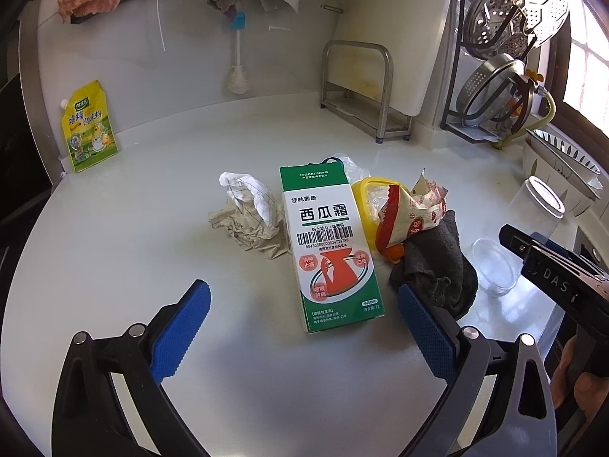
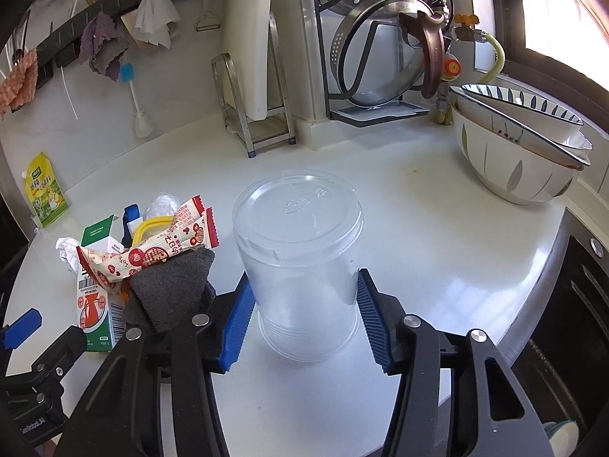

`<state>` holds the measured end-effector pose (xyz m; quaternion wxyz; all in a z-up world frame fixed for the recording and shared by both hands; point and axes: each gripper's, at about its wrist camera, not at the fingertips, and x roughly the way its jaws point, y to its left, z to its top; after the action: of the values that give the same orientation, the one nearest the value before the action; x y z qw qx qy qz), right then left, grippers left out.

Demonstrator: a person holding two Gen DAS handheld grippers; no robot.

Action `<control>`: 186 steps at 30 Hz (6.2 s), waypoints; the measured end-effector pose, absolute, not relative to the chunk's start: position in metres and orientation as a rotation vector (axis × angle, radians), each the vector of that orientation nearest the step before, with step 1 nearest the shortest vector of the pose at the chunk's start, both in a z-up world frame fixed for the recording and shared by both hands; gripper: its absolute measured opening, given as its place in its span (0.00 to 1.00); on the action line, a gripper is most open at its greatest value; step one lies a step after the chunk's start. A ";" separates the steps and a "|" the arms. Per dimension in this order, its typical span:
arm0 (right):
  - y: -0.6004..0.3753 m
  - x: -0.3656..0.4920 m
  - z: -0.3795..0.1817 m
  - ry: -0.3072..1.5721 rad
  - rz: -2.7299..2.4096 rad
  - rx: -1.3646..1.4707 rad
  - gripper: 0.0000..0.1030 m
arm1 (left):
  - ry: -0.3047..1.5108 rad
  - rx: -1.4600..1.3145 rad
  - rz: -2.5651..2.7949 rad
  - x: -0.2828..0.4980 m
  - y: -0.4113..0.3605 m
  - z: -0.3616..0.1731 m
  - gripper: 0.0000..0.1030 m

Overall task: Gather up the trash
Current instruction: 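Move the right tool to the green medicine box and close on it, then carry the medicine box with the right tool over the trash basket, then open the right tool to drop the box into the basket, then move the right tool back to the trash pile on the counter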

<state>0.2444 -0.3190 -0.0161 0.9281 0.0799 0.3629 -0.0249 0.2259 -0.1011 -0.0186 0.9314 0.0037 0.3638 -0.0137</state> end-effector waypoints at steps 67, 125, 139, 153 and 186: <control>-0.217 -0.029 -0.018 0.729 -0.005 0.124 0.50 | 0.692 0.141 -0.188 0.009 -0.041 -0.018 0.49; -0.195 -0.076 -0.080 0.857 0.012 0.138 0.66 | 0.854 0.110 -0.214 -0.032 -0.020 -0.085 0.76; -0.198 -0.056 -0.065 0.839 0.036 0.134 0.66 | 0.825 0.099 -0.200 -0.015 -0.013 -0.070 0.78; -0.207 -0.047 -0.052 0.811 0.001 0.166 0.66 | 0.725 0.107 -0.230 -0.005 -0.008 -0.037 0.82; -0.209 0.190 0.025 0.697 0.103 0.014 0.66 | 0.650 0.076 -0.165 0.209 -0.007 0.011 0.87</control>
<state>0.1901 -0.2092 0.0250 0.9386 0.0068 0.3412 0.0504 0.2086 -0.0066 0.0110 0.9435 0.0374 0.3191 -0.0811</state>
